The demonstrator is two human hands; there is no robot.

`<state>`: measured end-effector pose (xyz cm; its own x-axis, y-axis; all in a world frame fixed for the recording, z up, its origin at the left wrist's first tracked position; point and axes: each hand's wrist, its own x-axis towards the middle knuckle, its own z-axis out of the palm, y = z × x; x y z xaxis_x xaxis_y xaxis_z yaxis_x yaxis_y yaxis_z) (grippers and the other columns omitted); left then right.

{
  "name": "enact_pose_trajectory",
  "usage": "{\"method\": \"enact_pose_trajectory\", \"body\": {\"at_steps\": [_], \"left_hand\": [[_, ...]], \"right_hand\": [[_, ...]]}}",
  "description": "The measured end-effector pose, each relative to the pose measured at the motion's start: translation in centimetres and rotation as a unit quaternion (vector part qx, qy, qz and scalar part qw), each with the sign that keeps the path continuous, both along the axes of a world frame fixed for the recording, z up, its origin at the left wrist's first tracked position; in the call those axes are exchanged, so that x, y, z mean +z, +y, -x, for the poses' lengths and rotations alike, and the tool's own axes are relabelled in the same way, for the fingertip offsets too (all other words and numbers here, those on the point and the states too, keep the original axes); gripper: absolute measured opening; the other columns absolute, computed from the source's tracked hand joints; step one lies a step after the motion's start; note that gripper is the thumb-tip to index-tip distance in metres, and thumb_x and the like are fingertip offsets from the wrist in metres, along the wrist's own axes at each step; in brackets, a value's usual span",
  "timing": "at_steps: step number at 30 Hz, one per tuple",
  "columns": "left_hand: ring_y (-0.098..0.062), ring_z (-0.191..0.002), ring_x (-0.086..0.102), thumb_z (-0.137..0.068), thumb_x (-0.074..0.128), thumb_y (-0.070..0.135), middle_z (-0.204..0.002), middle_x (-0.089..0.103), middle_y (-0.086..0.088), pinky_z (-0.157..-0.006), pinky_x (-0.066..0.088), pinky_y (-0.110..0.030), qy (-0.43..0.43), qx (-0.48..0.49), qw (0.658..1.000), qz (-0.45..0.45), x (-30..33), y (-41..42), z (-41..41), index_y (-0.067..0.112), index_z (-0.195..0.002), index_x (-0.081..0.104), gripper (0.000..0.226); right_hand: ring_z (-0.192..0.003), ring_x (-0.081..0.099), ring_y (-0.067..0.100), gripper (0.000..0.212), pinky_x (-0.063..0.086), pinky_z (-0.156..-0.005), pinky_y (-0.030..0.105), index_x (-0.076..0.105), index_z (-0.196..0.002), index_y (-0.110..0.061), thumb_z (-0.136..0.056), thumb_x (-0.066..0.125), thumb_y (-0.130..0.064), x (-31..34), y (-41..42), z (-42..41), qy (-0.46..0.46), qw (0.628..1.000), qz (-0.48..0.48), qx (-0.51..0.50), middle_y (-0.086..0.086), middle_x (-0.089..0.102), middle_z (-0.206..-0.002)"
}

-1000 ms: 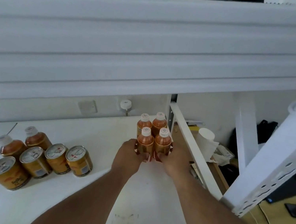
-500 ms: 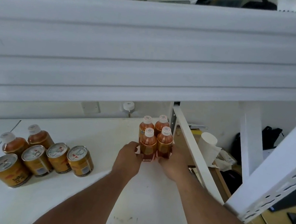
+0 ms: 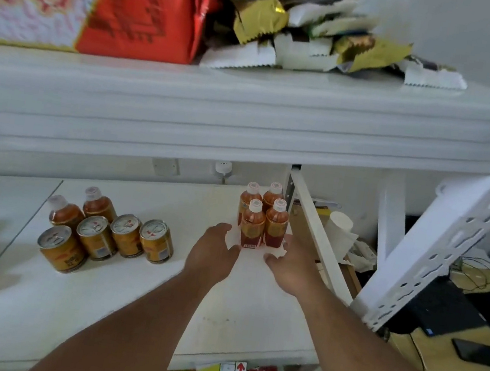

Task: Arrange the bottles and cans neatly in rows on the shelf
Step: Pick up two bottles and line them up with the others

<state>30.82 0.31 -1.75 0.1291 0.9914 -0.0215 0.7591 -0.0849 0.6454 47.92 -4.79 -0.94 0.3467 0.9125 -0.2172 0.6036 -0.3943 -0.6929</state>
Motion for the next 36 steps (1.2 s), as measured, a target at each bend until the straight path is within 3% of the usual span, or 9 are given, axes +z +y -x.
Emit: {"method": "enact_pose_trajectory", "body": {"at_steps": [4,8,12,17,22,28,36], "left_hand": [[-0.021,-0.135,0.042,-0.092,0.062,0.040,-0.155,0.035,0.002,-0.103,0.045,-0.036,0.045,-0.019,0.999,-0.009,2.0,-1.9,2.3,0.027,-0.151,0.031,0.068],[-0.027,-0.143,0.029,-0.091,0.058,0.046,-0.162,0.019,-0.002,-0.111,0.035,-0.042,0.177,-0.060,0.982,-0.016,4.3,-4.2,4.9,0.026,-0.155,0.022,0.076],[-0.028,-0.135,0.038,-0.088,0.056,0.047,-0.155,0.031,-0.003,-0.100,0.044,-0.045,0.241,-0.035,0.969,-0.036,6.8,-8.0,7.3,0.026,-0.150,0.032,0.070],[-0.027,-0.121,0.051,-0.085,0.057,0.048,-0.136,0.052,0.001,-0.093,0.047,-0.044,0.275,-0.008,0.961,-0.021,8.5,-13.4,10.0,0.027,-0.139,0.046,0.059],[-0.027,-0.134,0.040,-0.088,0.049,0.054,-0.154,0.036,0.002,-0.103,0.040,-0.047,0.319,0.016,0.948,0.011,8.6,-17.2,13.0,0.028,-0.149,0.034,0.068],[-0.026,-0.131,0.041,-0.089,0.046,0.054,-0.151,0.038,0.002,-0.099,0.039,-0.045,0.325,0.036,0.945,0.016,8.5,-20.0,17.3,0.027,-0.149,0.032,0.067],[-0.025,-0.131,0.042,-0.089,0.045,0.056,-0.149,0.040,0.004,-0.098,0.040,-0.045,0.316,0.049,0.948,0.009,8.8,-20.5,25.6,0.028,-0.149,0.033,0.068]], "right_hand": [[-0.131,0.054,0.028,0.062,0.048,-0.103,0.044,0.035,-0.146,-0.031,-0.093,0.060,-0.053,2.6,-1.8,1.7,-0.087,0.993,-0.012,0.079,0.000,0.050,-0.150],[-0.118,0.060,0.027,0.057,0.052,-0.094,0.041,0.040,-0.135,-0.031,-0.090,0.059,-0.060,4.9,-3.9,3.4,-0.252,0.950,-0.049,0.179,0.000,0.058,-0.137],[-0.135,0.044,0.030,0.069,0.039,-0.106,0.046,0.037,-0.146,-0.023,-0.091,0.053,-0.061,6.6,-6.1,5.2,-0.355,0.900,-0.078,0.240,0.003,0.046,-0.151],[-0.146,0.026,0.032,0.073,0.024,-0.115,0.050,0.033,-0.152,-0.018,-0.095,0.044,-0.061,7.2,-9.5,8.0,-0.353,0.886,-0.040,0.299,0.007,0.033,-0.160],[-0.149,0.021,0.031,0.072,0.022,-0.118,0.050,0.030,-0.154,-0.015,-0.098,0.040,-0.059,7.3,-12.8,11.0,-0.334,0.882,-0.028,0.331,0.008,0.027,-0.163],[-0.151,0.019,0.030,0.071,0.023,-0.119,0.049,0.025,-0.157,-0.017,-0.100,0.039,-0.058,7.5,-15.0,15.4,-0.334,0.870,-0.021,0.363,0.008,0.020,-0.166],[-0.146,0.028,0.030,0.071,0.031,-0.113,0.048,0.027,-0.156,-0.016,-0.099,0.039,-0.058,8.3,-15.6,23.6,-0.349,0.868,-0.013,0.354,0.007,0.026,-0.164]]}}
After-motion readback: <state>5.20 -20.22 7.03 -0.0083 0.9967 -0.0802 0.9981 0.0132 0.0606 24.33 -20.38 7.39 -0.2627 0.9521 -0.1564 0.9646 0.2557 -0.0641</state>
